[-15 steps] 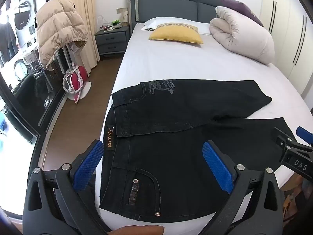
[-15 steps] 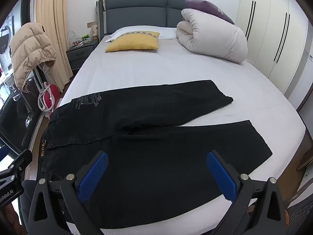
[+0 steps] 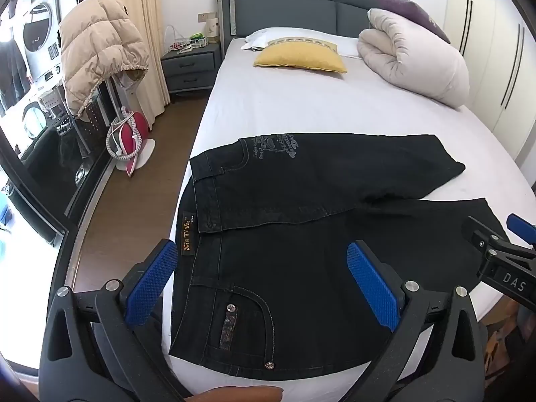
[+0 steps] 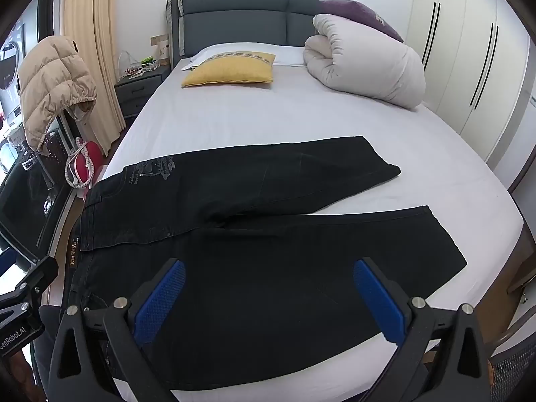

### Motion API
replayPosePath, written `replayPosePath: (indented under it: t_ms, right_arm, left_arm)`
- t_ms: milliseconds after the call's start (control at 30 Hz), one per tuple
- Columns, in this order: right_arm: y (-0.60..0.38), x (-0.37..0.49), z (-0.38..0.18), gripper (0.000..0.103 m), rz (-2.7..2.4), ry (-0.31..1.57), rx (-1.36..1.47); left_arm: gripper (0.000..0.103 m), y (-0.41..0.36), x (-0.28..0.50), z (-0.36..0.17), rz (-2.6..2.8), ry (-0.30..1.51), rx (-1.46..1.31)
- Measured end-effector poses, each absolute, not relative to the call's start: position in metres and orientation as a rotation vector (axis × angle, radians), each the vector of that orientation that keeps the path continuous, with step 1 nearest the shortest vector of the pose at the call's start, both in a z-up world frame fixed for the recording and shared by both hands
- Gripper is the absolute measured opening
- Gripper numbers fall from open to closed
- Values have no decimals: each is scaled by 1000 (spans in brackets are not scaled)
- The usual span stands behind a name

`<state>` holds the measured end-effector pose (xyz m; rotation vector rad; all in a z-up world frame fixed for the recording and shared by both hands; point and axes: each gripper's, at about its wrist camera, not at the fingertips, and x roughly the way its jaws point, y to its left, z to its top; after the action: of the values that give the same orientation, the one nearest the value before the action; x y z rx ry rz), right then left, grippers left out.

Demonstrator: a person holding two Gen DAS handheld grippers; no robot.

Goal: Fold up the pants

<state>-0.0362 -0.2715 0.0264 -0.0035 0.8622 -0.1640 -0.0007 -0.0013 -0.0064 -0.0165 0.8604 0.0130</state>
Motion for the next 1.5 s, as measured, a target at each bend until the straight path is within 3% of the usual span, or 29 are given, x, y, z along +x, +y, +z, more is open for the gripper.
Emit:
replayPosePath:
  t_ms: [1500]
  right_arm:
    - [-267,-38,18,103,-160,874,-8]
  left_arm:
    - [103,1,0,-15,10,866,-19]
